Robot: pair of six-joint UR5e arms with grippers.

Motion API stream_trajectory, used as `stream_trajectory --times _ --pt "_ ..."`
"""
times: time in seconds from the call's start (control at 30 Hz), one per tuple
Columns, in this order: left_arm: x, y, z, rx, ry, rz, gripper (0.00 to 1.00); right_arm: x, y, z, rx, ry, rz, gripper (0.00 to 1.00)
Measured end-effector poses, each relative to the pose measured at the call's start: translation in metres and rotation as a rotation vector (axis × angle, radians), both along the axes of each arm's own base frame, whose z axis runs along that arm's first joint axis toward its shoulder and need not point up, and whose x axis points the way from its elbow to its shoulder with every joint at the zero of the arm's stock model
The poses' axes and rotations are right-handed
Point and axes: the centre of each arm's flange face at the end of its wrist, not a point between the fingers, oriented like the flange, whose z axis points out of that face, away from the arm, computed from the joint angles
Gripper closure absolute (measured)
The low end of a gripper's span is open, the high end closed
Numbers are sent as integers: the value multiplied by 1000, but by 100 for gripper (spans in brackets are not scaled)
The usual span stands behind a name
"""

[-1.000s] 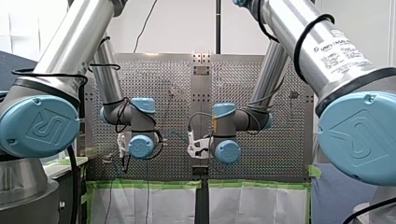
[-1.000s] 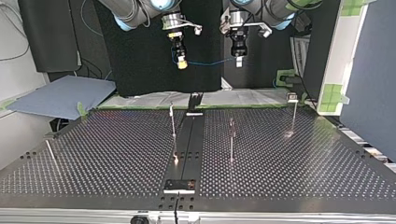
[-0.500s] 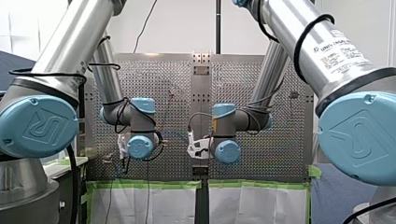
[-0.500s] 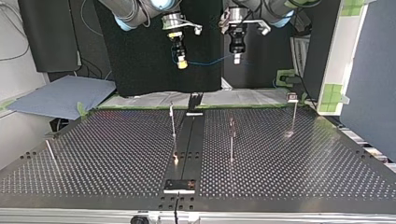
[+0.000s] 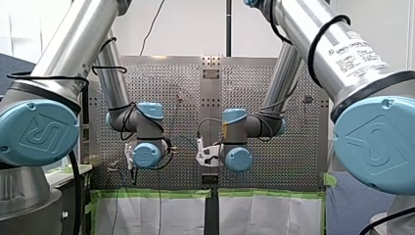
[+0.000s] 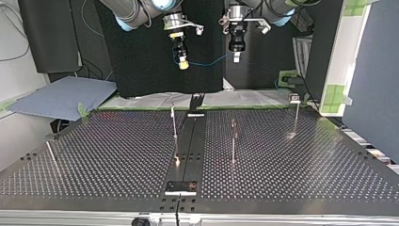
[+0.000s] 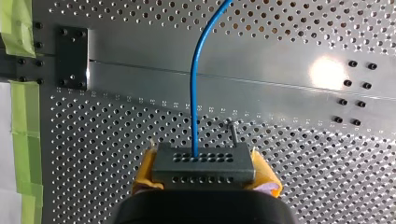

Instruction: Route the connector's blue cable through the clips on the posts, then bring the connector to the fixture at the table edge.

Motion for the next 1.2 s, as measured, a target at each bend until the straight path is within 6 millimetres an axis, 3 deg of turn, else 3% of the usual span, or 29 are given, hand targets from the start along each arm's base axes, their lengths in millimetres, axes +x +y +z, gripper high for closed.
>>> stream_trajectory --times 0.27,0.43,0.77,1.2 --pt "1 0 0 -5 -4 -1 98 -1 -4 -2 7 0 -12 98" --pt "13 -7 14 -53 -40 -11 98 3 -16 -3 37 -21 -60 98" --pt "31 -7 48 -79 -77 13 98 10 -34 42 71 -118 -54 98" --pt "64 -18 118 -132 -166 35 98 14 -52 112 97 -232 -4 98"
